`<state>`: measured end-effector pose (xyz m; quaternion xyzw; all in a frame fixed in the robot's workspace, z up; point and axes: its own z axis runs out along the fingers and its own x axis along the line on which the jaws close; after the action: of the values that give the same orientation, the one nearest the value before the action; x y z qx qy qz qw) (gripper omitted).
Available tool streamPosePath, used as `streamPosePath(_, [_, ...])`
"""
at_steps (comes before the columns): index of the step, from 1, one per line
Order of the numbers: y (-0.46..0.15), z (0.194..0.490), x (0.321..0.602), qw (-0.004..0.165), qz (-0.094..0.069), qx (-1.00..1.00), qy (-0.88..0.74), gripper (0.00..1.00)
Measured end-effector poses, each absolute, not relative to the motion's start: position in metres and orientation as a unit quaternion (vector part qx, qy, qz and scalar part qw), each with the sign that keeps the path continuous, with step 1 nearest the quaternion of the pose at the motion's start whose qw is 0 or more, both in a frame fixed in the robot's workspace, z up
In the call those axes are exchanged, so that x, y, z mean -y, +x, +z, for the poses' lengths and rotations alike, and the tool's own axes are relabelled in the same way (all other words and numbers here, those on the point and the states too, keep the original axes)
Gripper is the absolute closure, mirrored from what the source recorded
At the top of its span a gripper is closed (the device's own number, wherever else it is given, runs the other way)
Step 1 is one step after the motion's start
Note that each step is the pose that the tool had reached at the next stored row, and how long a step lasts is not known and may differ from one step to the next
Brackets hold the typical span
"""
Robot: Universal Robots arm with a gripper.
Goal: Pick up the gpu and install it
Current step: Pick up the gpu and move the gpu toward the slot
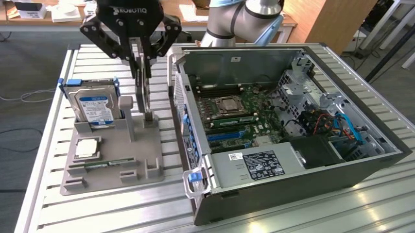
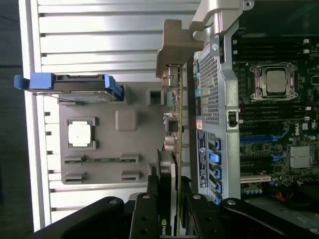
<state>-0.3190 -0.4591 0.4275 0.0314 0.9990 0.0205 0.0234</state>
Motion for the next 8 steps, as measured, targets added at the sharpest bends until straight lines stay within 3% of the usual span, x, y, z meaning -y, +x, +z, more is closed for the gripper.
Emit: streamPosePath(8, [-0.319, 0.443, 0.459, 0.023, 0.021, -0.999, 0.031, 0.73])
